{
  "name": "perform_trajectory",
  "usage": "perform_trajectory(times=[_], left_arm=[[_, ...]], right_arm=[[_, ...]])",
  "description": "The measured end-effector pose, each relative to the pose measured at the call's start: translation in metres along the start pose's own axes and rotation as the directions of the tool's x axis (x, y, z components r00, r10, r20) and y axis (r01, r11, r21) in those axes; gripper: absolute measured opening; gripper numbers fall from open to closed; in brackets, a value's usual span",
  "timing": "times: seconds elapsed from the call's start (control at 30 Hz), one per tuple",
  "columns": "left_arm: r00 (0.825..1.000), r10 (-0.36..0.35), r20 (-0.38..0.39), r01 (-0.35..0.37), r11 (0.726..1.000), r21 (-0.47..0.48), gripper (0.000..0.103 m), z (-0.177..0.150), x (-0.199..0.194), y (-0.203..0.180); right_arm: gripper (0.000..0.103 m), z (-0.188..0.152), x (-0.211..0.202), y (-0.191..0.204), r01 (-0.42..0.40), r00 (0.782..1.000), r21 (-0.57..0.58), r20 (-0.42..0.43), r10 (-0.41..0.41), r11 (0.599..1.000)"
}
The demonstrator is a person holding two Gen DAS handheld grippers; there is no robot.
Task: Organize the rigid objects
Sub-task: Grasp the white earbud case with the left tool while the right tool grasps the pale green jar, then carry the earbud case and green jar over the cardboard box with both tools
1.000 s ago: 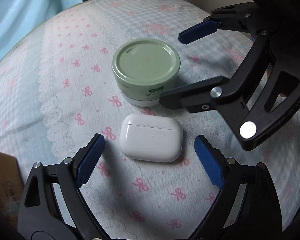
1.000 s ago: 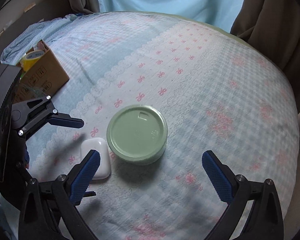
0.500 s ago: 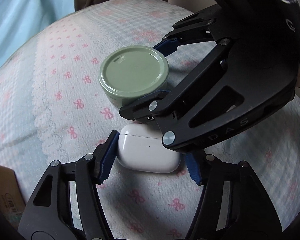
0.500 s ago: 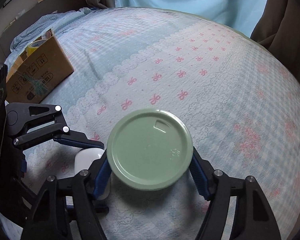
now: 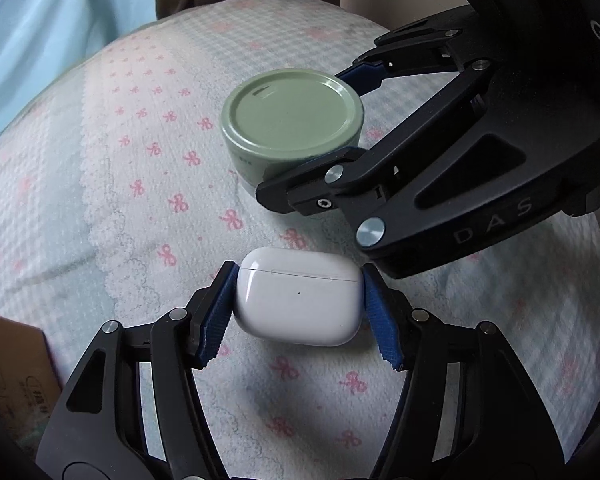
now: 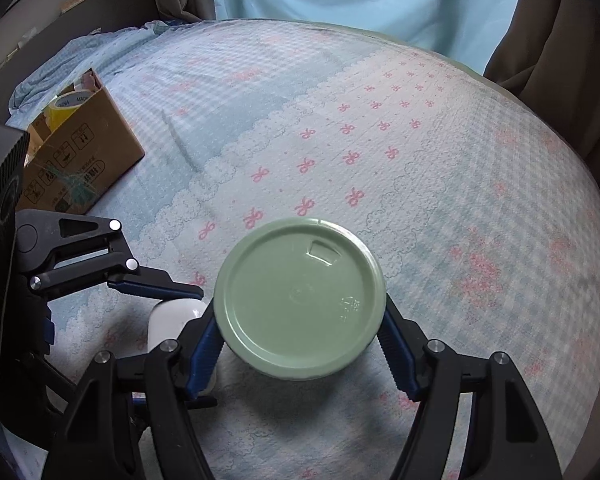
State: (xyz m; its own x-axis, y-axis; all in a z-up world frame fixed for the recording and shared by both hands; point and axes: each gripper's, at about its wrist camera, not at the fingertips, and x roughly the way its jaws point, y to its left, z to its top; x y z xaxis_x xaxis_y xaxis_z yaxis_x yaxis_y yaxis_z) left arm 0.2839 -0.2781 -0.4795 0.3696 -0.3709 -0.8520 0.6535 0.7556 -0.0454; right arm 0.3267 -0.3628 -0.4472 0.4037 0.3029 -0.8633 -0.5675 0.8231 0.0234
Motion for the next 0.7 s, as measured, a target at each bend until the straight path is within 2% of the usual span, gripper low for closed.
perform_trajectory(times=[0.27, 0.47, 0.7], left_arm=[[0.998, 0.019, 0.067, -0.014, 0.997, -0.080, 0.058, 0.014, -0.079, 0.013], [0.991, 0.046, 0.125, -0.024, 0.985, -0.173, 0.058, 0.025, -0.174, 0.028], [0.985, 0.108, 0.131, -0.062, 0.948, -0.313, 0.058, 0.029, -0.285, 0.073]], right_arm=[[0.067, 0.029, -0.067, 0.017, 0.036, 0.998, 0.059, 0.044, -0.038, 0.998], [0.067, 0.068, -0.152, 0.046, 0.076, 0.992, 0.122, 0.089, -0.087, 0.990], [0.067, 0.113, -0.234, 0.101, 0.080, 0.991, 0.171, 0.091, -0.097, 0.982]])
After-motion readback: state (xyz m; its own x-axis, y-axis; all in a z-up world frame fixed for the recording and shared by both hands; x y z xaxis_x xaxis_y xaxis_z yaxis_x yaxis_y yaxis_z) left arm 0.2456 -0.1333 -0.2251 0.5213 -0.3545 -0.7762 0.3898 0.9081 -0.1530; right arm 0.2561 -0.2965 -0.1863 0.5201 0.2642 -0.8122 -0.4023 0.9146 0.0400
